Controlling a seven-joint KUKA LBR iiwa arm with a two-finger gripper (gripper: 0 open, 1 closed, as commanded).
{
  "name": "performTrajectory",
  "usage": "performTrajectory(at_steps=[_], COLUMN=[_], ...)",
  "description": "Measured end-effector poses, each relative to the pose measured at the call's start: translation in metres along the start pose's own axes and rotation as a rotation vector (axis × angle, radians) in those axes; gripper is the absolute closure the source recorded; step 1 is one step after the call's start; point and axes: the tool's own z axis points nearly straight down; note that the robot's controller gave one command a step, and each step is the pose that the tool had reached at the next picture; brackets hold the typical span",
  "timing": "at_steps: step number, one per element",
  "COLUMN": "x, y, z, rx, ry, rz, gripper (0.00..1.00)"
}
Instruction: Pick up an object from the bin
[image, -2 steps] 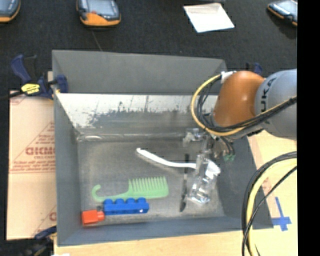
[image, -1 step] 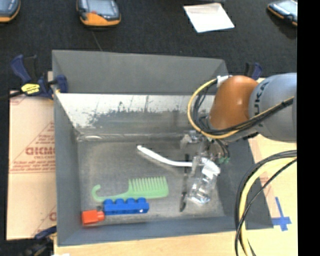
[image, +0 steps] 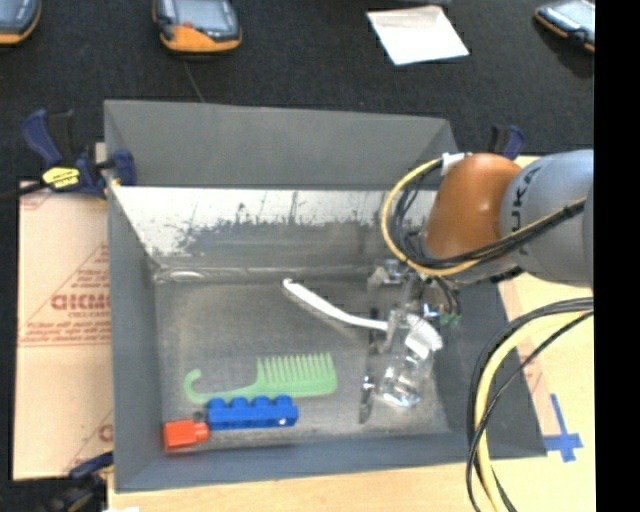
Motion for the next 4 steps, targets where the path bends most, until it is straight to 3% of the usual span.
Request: performTrajectory(at_steps=[1, 3, 4], x=[0.004, 0.004, 0.003], y=[0.009, 0.008, 0.008], z=[-0.005, -0.007, -0.028], rx=[0.003, 0.003, 0.003], ry=[0.008, 0.006, 0.006], rz=[-0.038, -0.037, -0.037], gripper=[1.0, 1.0, 1.0])
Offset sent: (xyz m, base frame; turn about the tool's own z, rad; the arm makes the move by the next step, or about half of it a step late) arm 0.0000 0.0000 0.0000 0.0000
